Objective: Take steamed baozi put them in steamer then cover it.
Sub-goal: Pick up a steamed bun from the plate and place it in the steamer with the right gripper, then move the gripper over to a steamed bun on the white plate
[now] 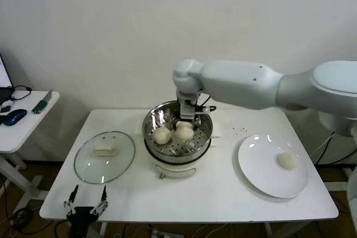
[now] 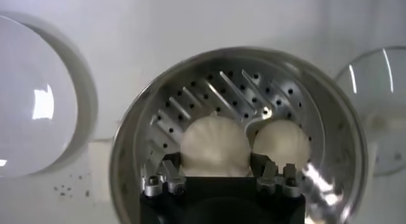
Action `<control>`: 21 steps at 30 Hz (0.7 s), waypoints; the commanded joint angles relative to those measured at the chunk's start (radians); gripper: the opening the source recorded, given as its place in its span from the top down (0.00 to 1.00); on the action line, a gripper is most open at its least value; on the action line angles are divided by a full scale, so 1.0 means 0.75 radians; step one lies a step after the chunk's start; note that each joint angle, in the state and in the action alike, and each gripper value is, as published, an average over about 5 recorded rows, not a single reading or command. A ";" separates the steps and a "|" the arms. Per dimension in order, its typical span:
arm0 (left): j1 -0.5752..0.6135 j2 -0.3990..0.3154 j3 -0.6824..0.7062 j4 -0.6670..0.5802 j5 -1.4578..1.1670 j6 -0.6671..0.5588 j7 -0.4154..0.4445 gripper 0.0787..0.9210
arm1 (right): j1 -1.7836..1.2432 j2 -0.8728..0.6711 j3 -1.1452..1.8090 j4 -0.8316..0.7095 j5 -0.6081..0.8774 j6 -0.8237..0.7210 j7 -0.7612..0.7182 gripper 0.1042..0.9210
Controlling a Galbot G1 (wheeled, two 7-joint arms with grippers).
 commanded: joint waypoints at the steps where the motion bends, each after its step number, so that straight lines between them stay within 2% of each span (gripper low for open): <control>1: -0.006 -0.005 0.002 0.012 -0.010 -0.004 0.002 0.12 | -0.133 0.111 -0.017 -0.022 -0.050 0.043 0.008 0.26; 9: -0.013 -0.002 0.000 0.014 -0.011 -0.004 0.002 0.12 | -0.134 0.095 -0.017 -0.023 -0.062 0.041 0.016 0.25; 16: -0.013 -0.001 0.003 0.011 -0.006 -0.001 0.001 0.12 | -0.117 0.064 0.025 -0.024 -0.113 0.034 0.003 0.14; 21: -0.008 -0.001 0.005 0.004 -0.001 -0.001 0.001 0.12 | -0.059 0.007 0.075 -0.013 -0.104 0.037 -0.008 0.12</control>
